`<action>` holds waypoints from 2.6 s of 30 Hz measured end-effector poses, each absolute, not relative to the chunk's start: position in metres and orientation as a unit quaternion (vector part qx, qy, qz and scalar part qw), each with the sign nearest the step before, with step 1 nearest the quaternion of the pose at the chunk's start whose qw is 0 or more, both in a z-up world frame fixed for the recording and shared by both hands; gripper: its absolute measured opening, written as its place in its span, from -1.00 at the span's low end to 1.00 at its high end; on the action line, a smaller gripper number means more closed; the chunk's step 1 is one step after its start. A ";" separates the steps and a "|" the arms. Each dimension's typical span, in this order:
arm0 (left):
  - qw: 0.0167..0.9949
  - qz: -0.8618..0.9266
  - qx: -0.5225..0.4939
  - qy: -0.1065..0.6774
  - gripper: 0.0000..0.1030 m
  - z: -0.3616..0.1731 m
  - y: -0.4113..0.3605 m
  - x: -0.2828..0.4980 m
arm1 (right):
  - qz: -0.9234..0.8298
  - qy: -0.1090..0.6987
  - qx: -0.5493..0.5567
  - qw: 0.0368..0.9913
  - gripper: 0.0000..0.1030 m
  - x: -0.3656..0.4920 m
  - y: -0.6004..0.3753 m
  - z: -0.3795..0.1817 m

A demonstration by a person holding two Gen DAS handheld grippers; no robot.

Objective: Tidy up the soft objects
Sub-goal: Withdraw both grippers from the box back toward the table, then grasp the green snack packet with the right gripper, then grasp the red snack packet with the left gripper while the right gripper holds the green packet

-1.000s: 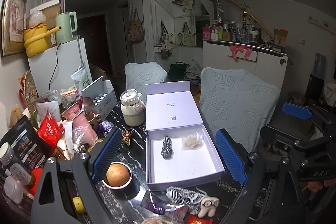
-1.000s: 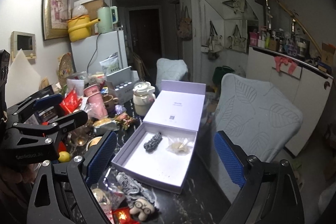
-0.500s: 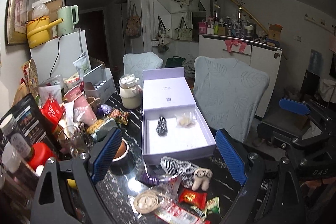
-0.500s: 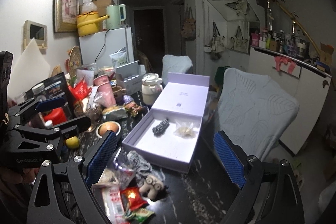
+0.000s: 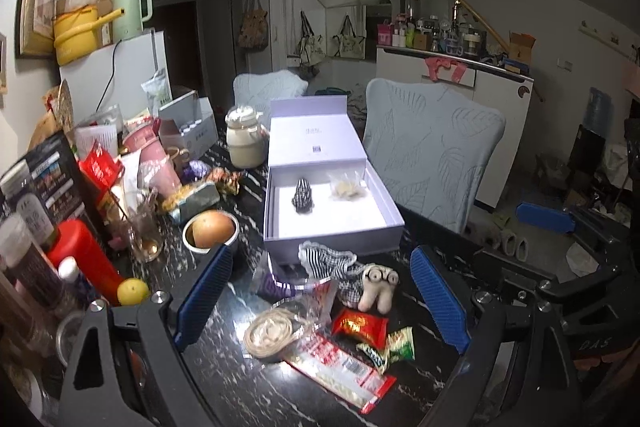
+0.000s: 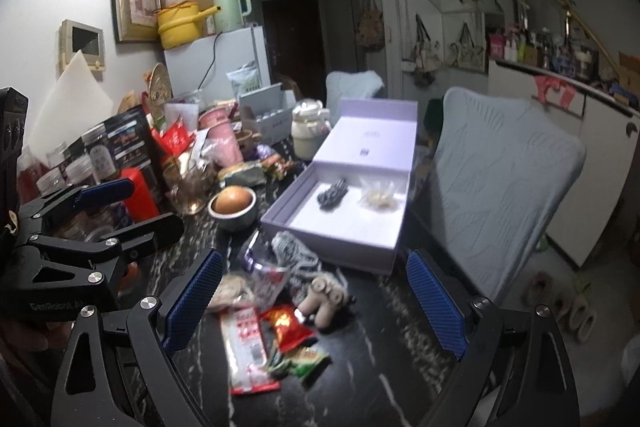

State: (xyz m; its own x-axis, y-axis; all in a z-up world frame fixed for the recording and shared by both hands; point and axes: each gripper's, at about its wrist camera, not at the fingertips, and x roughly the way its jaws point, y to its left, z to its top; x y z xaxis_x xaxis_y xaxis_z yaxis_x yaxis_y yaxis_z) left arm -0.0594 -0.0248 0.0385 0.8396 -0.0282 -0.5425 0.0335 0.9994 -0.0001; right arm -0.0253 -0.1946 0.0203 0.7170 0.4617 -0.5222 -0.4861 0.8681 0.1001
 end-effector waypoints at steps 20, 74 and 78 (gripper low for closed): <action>0.933 -0.009 -0.035 0.357 0.78 -0.047 -0.013 -0.074 | 0.242 0.358 0.002 0.902 0.84 -0.038 -0.199 -0.071; 0.905 -0.087 -0.066 0.411 0.78 -0.093 -0.030 -0.028 | 0.182 0.446 -0.026 0.876 -0.12 0.000 -0.212 -0.141; 0.900 -0.104 -0.058 0.419 0.78 -0.098 -0.043 -0.009 | 0.173 0.445 -0.009 0.878 -0.12 0.004 -0.225 -0.138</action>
State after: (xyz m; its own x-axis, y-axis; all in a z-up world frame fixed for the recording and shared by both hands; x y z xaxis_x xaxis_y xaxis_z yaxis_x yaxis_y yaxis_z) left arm -0.0089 -0.0425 -0.0975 0.6280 -0.2353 -0.7418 0.1379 0.9718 -0.1914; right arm 0.0045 -0.2254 -0.1383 0.5437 0.2958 -0.7855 -0.3123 0.9399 0.1378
